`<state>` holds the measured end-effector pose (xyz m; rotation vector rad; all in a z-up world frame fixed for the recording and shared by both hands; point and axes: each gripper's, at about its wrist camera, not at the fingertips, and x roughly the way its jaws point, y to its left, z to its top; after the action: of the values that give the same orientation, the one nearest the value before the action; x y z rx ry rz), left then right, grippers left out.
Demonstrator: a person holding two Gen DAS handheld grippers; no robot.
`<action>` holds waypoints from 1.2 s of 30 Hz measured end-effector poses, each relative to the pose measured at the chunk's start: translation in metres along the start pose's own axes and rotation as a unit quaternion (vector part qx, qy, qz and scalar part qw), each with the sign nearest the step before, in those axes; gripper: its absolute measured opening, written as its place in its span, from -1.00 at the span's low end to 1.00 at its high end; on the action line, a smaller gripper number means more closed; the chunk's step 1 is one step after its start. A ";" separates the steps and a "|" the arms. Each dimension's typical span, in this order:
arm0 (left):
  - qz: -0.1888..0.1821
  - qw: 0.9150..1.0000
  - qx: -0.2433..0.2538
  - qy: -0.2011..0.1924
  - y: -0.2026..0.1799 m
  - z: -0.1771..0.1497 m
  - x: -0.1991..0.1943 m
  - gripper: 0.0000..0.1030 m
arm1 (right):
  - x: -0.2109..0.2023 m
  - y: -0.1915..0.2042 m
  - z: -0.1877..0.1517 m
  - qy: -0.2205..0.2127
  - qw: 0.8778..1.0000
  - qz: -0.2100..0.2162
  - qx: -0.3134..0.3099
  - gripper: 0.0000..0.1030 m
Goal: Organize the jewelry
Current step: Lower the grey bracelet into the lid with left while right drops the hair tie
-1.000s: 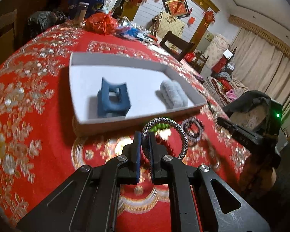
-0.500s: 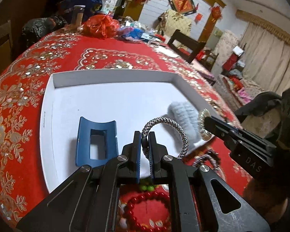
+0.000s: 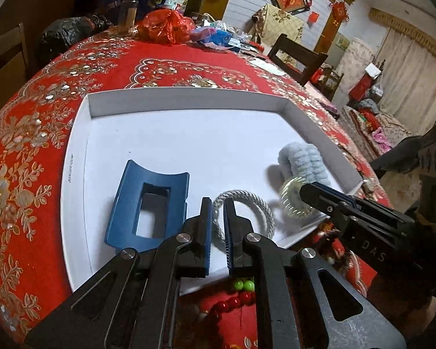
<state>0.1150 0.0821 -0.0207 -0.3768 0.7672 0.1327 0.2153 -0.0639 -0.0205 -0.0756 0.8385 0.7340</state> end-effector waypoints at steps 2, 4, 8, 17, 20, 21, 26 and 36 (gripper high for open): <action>-0.013 1.000 0.004 -0.003 -0.001 0.000 -0.006 -0.62 | -0.004 0.000 -0.001 -0.003 1.000 0.003 0.001 -0.77; -0.016 1.000 0.014 -0.014 -0.003 -0.003 -0.013 -0.34 | -0.009 0.000 -0.003 -0.007 1.000 0.005 0.000 -0.76; -0.025 0.999 0.021 -0.020 -0.006 -0.008 -0.022 -0.28 | -0.019 0.001 -0.008 -0.014 1.000 0.005 0.002 -0.74; -0.063 0.997 0.053 -0.014 -0.011 -0.048 -0.071 -0.24 | -0.063 -0.004 -0.041 -0.034 0.997 -0.063 -0.040 -0.41; -0.077 0.995 0.053 0.018 -0.010 -0.067 -0.070 -0.24 | -0.074 -0.020 -0.058 -0.035 0.995 -0.085 -0.026 -0.41; -0.074 0.996 0.047 0.027 -0.008 -0.070 -0.066 -0.24 | -0.079 -0.029 -0.061 -0.038 0.996 -0.082 -0.007 -0.41; -0.056 0.997 0.015 0.051 -0.002 -0.062 -0.047 -0.24 | -0.089 -0.059 -0.063 -0.050 0.993 -0.085 0.065 -0.40; 0.026 0.993 0.101 0.052 -0.028 -0.064 -0.031 -0.53 | -0.084 -0.055 -0.062 -0.038 0.995 -0.073 0.050 -0.40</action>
<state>0.0582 0.0330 -0.0328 -0.1724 0.8845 0.0847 0.1722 -0.1738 -0.0153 -0.0192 0.7874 0.5535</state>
